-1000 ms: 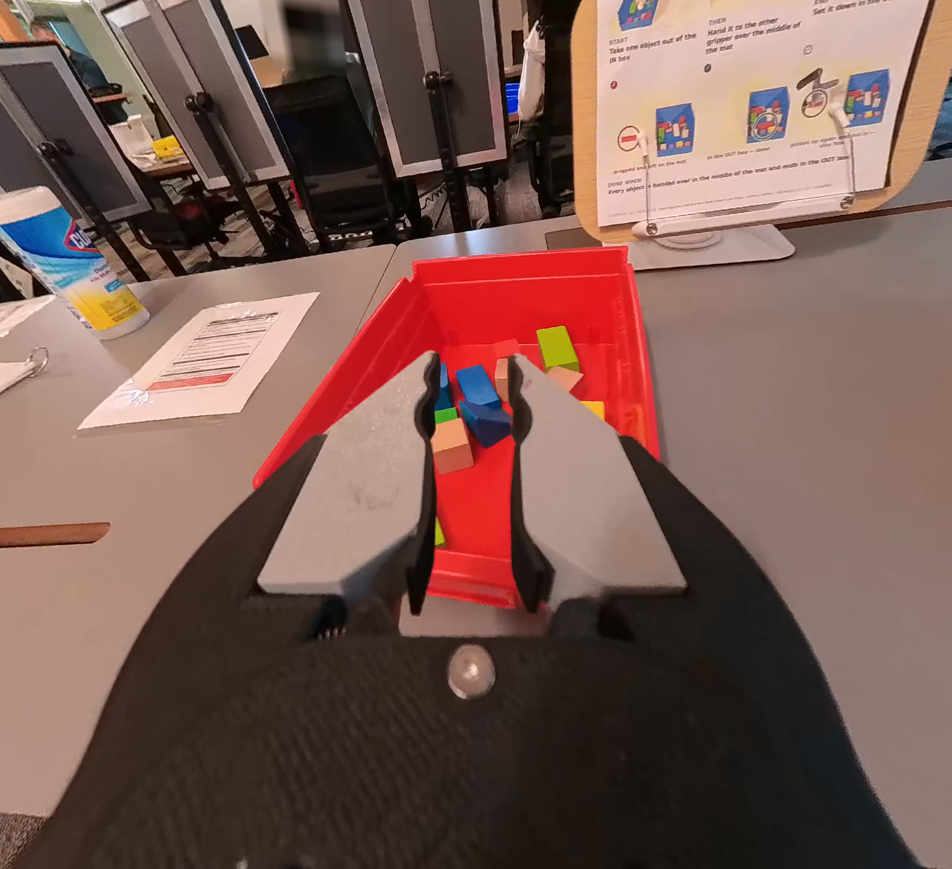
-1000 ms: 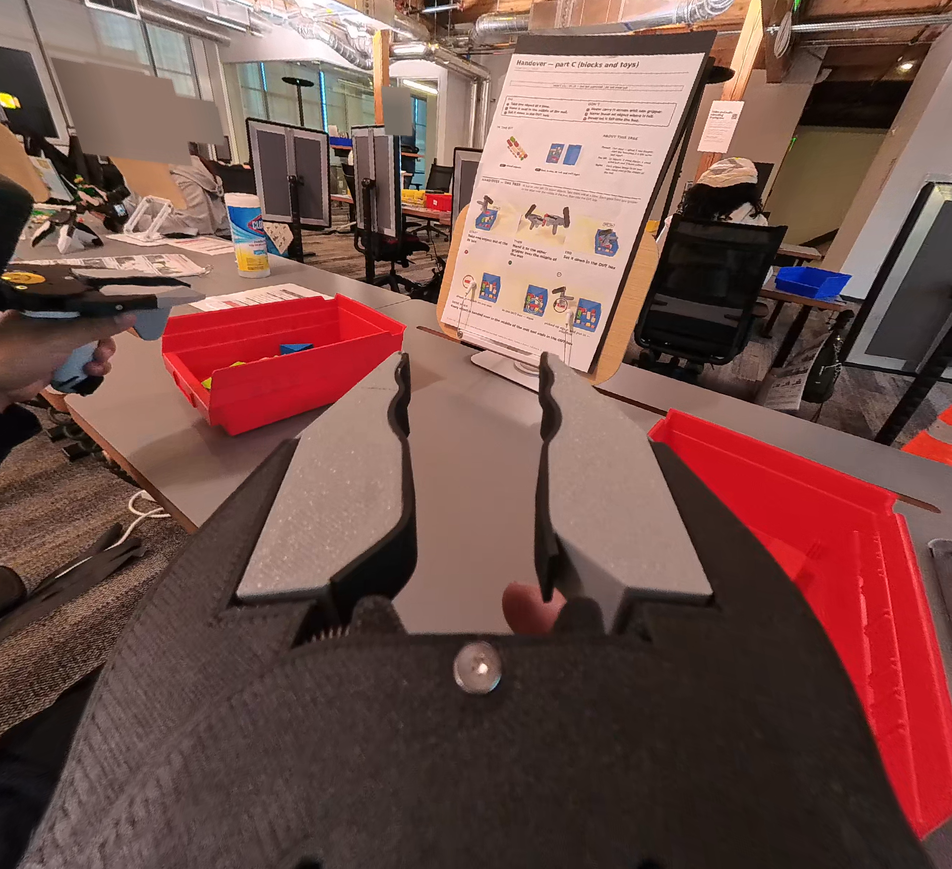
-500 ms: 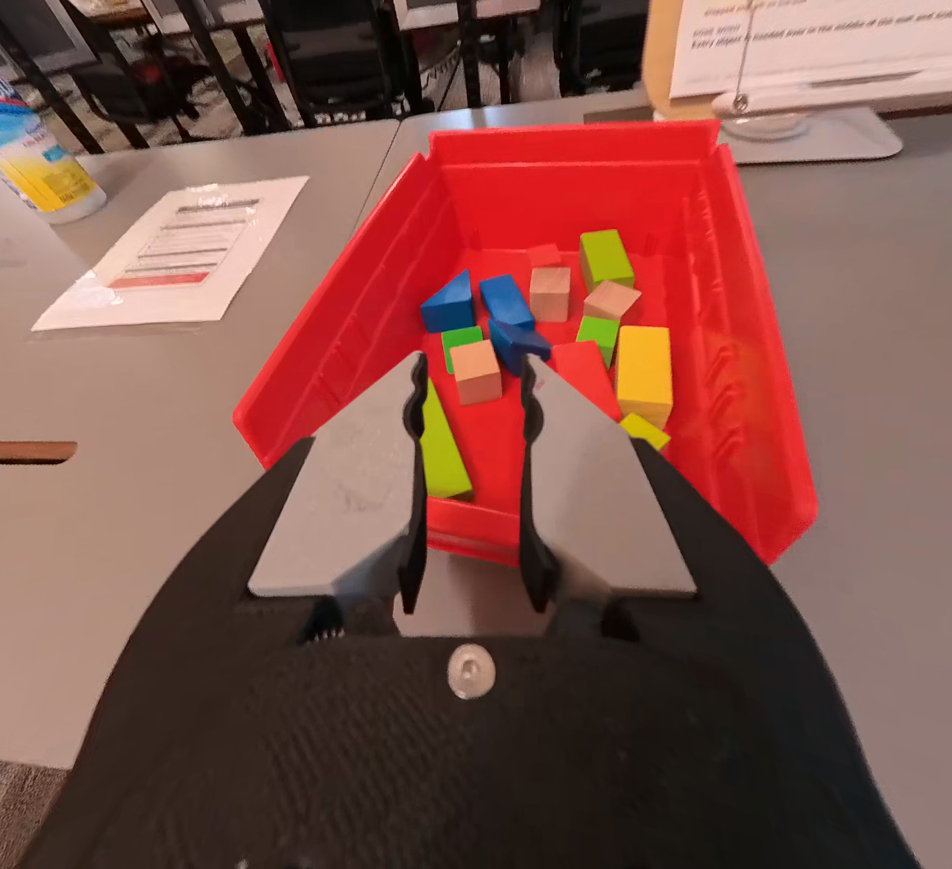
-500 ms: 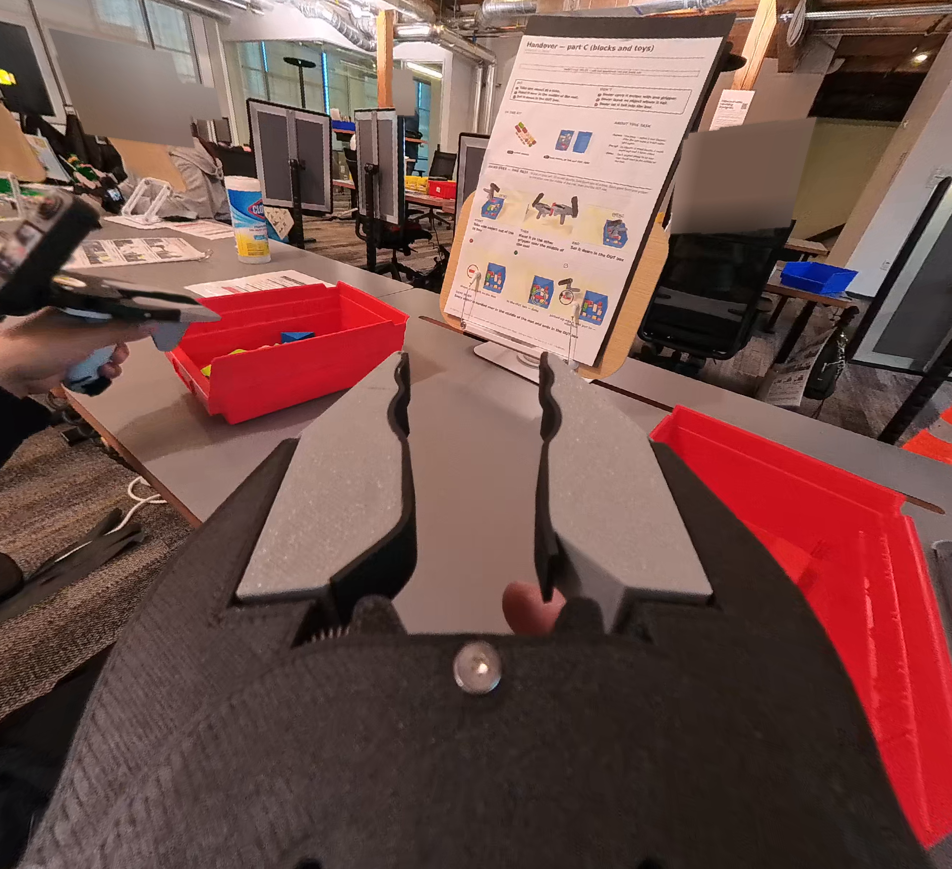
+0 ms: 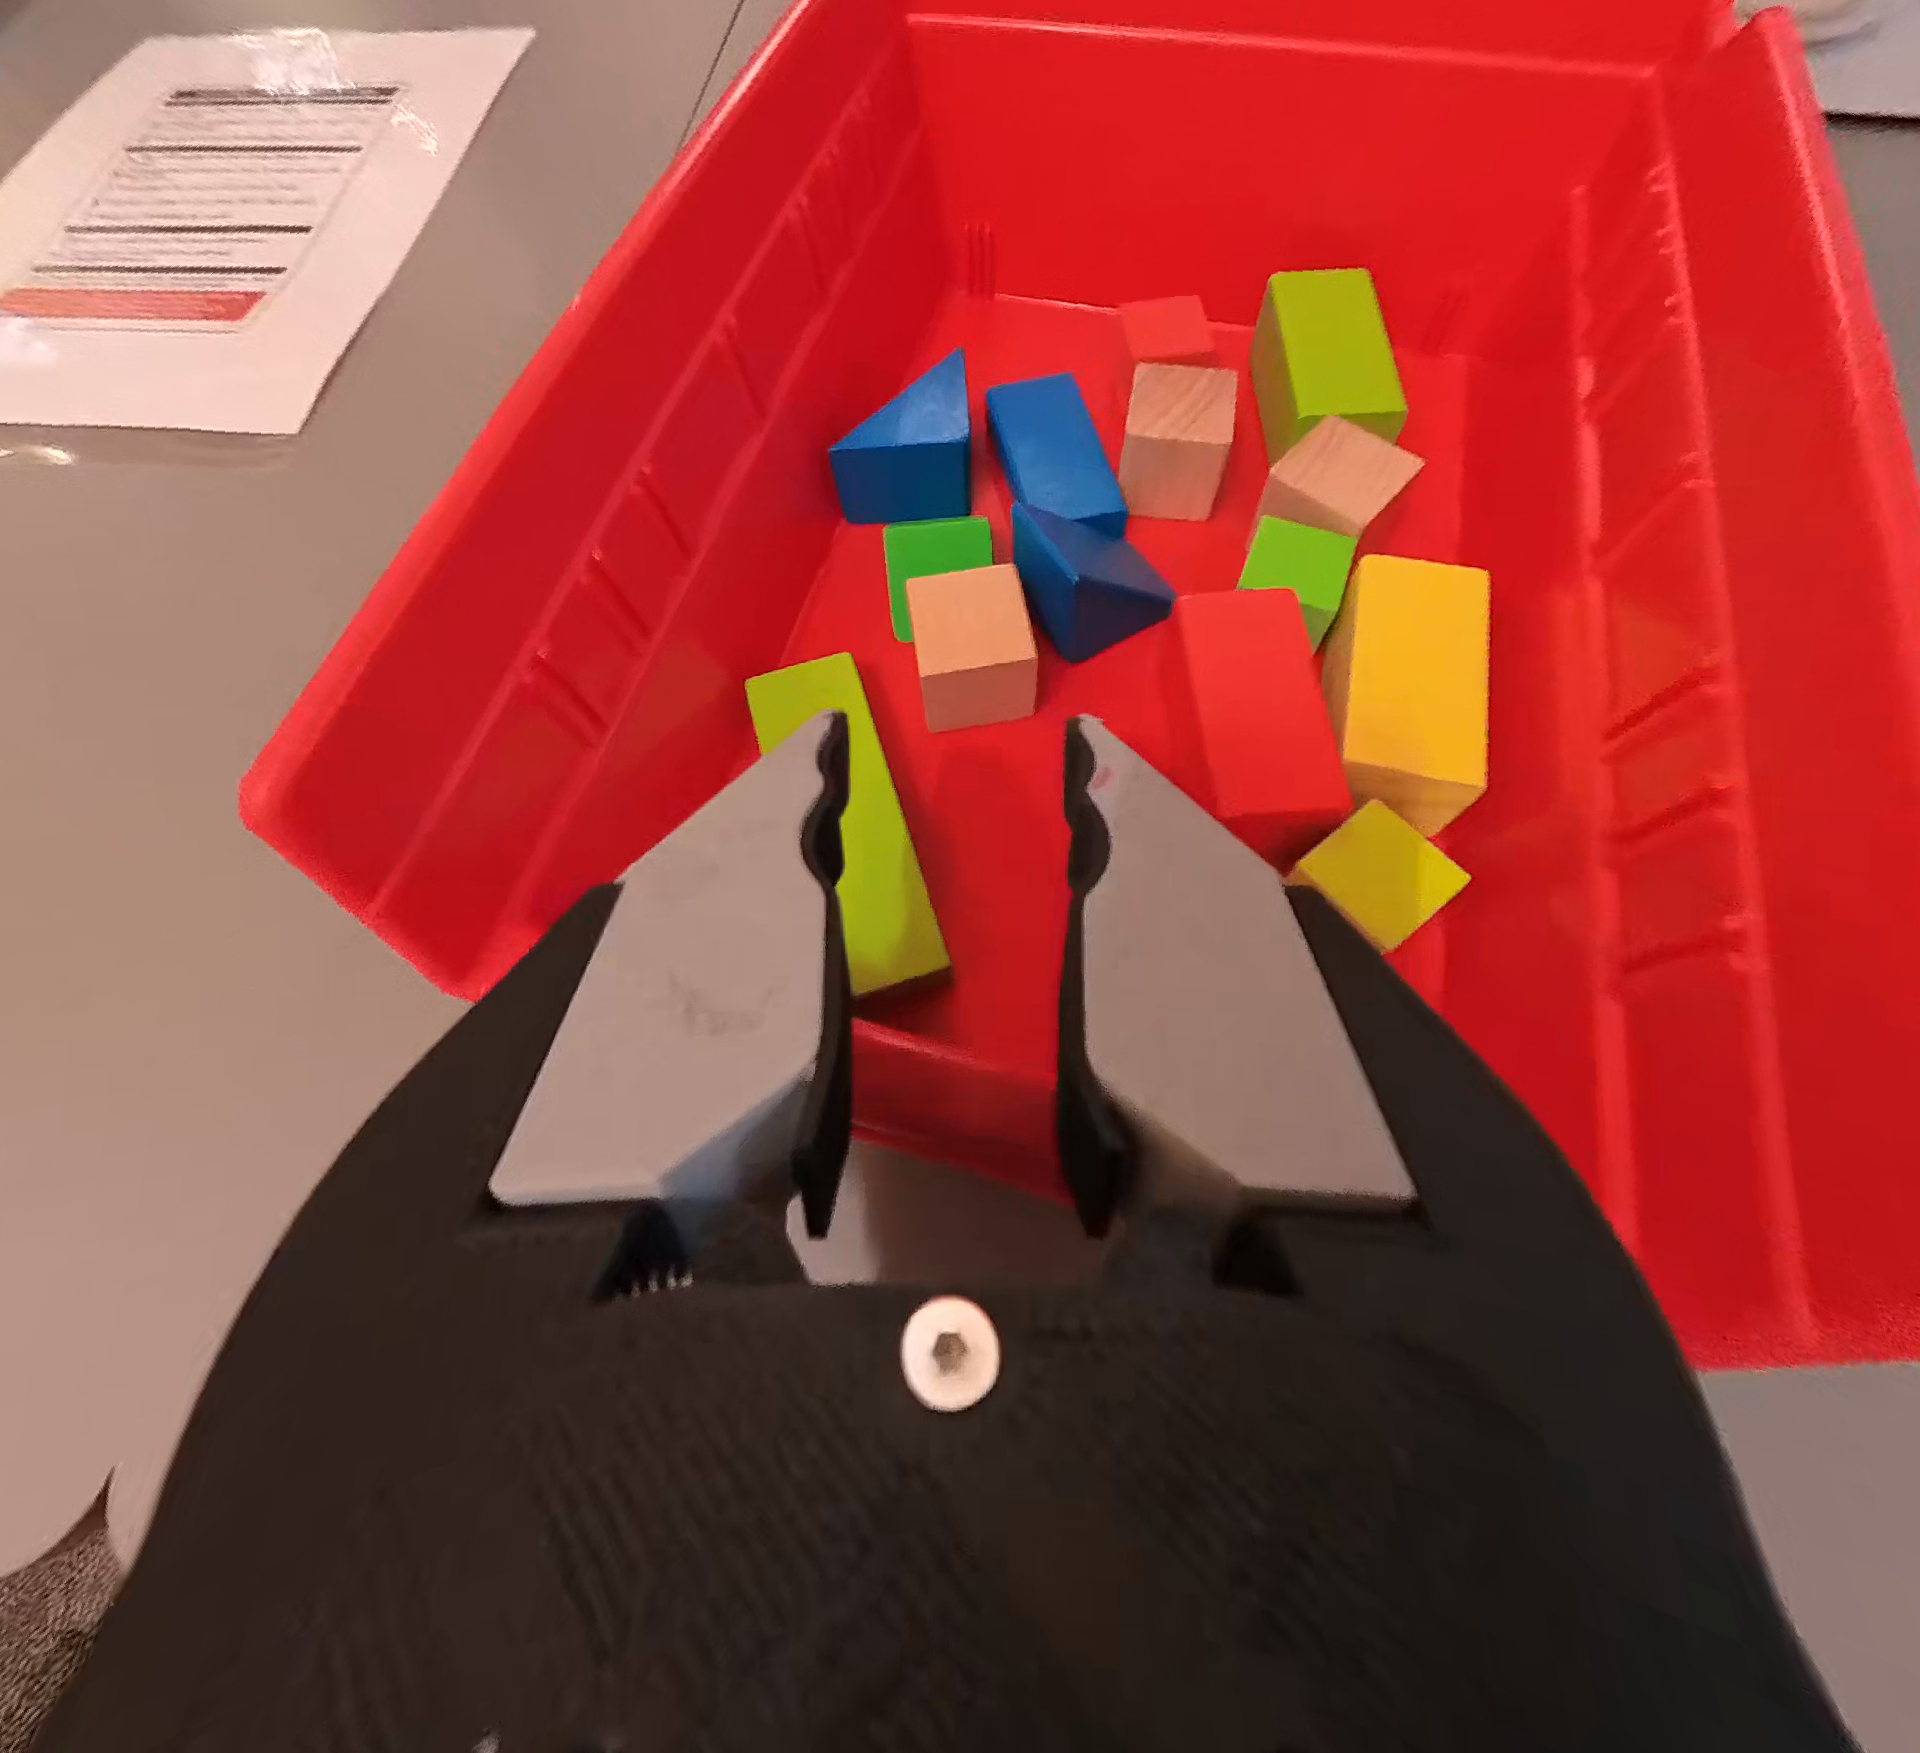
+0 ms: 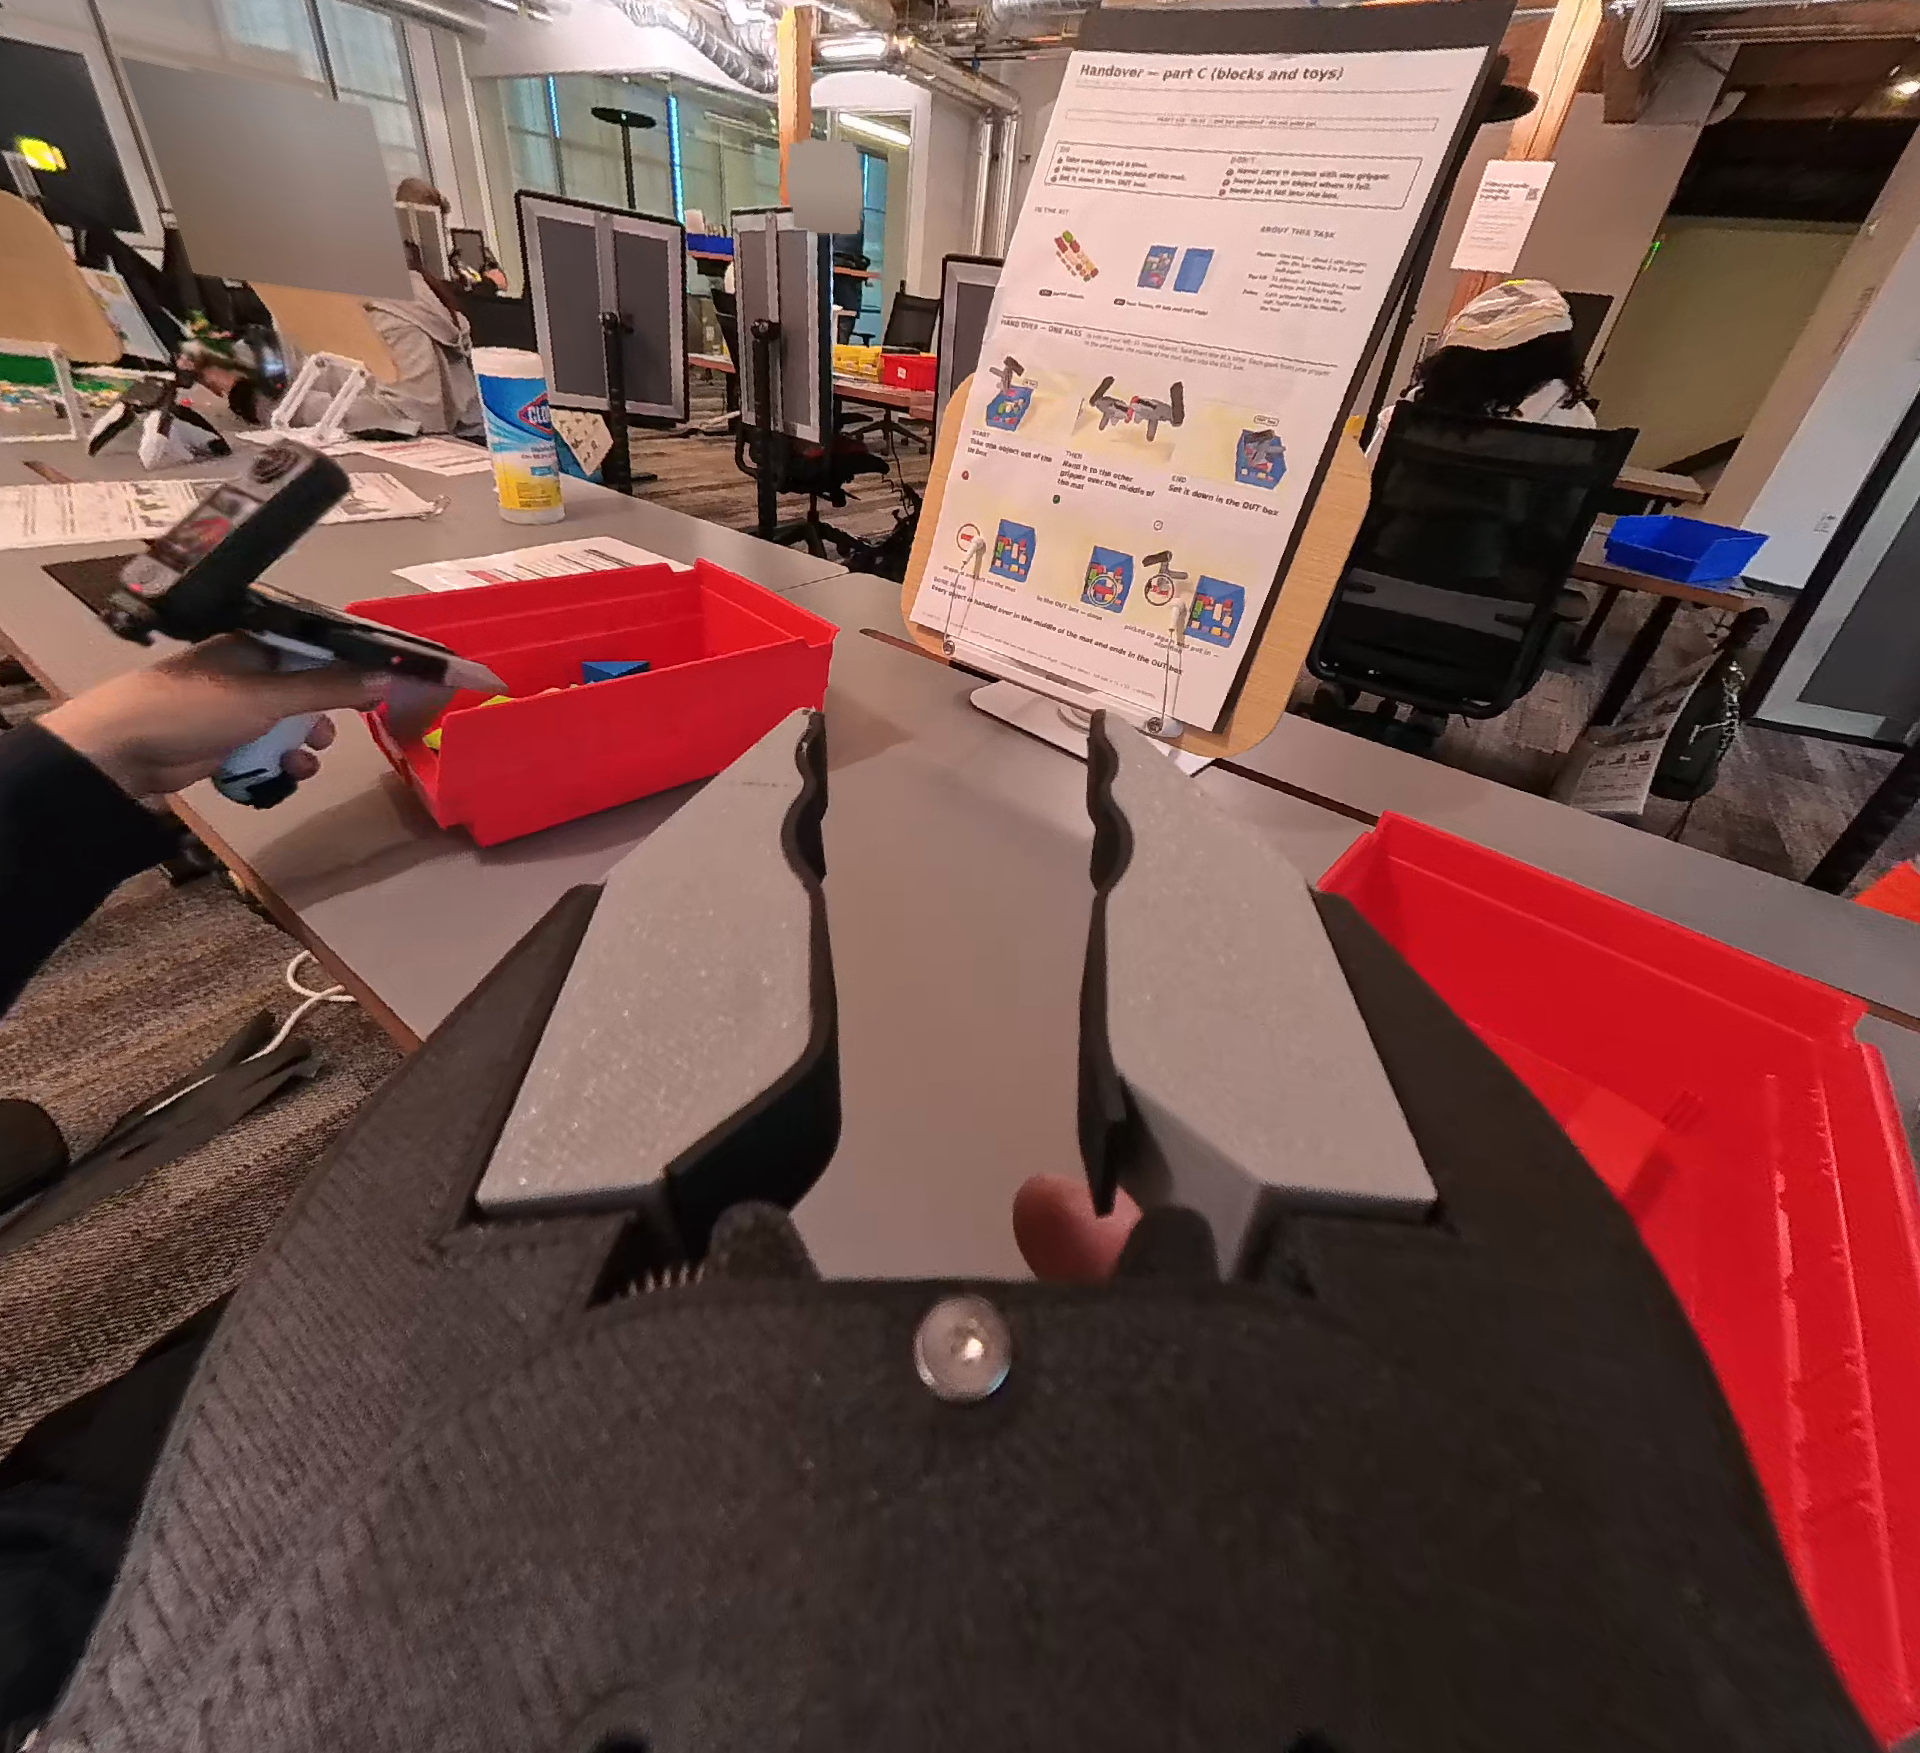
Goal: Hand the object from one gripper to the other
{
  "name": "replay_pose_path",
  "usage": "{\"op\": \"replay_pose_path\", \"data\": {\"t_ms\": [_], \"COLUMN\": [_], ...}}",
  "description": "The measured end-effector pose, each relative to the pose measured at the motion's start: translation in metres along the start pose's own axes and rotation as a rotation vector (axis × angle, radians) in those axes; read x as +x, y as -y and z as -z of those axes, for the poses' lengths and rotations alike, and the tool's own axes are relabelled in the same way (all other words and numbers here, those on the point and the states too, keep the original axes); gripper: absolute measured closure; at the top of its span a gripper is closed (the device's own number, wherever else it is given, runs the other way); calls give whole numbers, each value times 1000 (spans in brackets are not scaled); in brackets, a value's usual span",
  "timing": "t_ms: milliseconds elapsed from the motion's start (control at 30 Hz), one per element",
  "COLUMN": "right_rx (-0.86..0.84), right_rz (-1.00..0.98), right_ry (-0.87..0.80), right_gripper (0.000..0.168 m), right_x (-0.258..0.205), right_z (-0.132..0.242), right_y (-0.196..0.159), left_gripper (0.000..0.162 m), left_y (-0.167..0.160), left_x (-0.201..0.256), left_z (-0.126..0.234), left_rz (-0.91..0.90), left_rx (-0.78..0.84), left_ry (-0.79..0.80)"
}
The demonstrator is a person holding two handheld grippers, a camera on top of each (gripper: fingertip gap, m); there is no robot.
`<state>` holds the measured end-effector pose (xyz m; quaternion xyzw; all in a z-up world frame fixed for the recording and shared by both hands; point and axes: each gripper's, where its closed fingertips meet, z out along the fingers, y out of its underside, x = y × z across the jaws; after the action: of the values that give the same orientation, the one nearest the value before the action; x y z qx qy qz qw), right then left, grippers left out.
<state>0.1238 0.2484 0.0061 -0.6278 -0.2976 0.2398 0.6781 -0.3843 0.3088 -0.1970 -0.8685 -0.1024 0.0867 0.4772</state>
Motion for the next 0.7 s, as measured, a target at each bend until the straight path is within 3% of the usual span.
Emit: {"op": "replay_pose_path", "data": {"t_ms": [700], "right_rx": [37], "right_rz": [14], "right_ry": [19], "right_gripper": [121], "right_x": [0], "right_z": [12], "right_y": [12], "left_gripper": [104], "left_y": [-35], "left_x": [-4], "left_z": [-41], "left_rz": [-63], "left_rx": [-544], "left_ry": [13]}}
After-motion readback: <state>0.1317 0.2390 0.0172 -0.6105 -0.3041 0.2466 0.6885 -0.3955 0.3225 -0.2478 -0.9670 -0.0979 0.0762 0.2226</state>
